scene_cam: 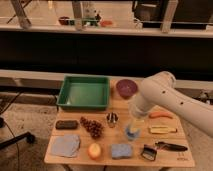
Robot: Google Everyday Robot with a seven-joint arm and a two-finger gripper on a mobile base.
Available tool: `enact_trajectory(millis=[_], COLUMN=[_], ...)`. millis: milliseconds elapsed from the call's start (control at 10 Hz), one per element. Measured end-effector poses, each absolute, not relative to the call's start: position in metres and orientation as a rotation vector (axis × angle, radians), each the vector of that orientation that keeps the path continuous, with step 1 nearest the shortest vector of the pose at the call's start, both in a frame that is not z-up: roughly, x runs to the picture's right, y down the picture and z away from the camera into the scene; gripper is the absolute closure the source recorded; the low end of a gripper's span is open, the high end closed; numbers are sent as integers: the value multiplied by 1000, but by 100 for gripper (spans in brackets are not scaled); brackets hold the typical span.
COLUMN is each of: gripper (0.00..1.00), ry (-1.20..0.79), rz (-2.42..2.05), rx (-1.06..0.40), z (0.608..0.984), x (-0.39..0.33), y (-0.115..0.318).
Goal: Wipe purple bowl with eraser
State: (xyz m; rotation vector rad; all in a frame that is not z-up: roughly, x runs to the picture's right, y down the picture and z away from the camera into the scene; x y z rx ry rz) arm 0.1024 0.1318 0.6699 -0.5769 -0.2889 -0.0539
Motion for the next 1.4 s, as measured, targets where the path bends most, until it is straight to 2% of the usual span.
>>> enact_trajectory(millis=[200, 900, 1400], gripper=[20, 20, 20], ry=[-341, -364, -474], rz=[-76, -68, -93], rx=[-589, -597, -597], z=[667, 664, 656], x=[80, 74, -21], y=[135, 141, 155])
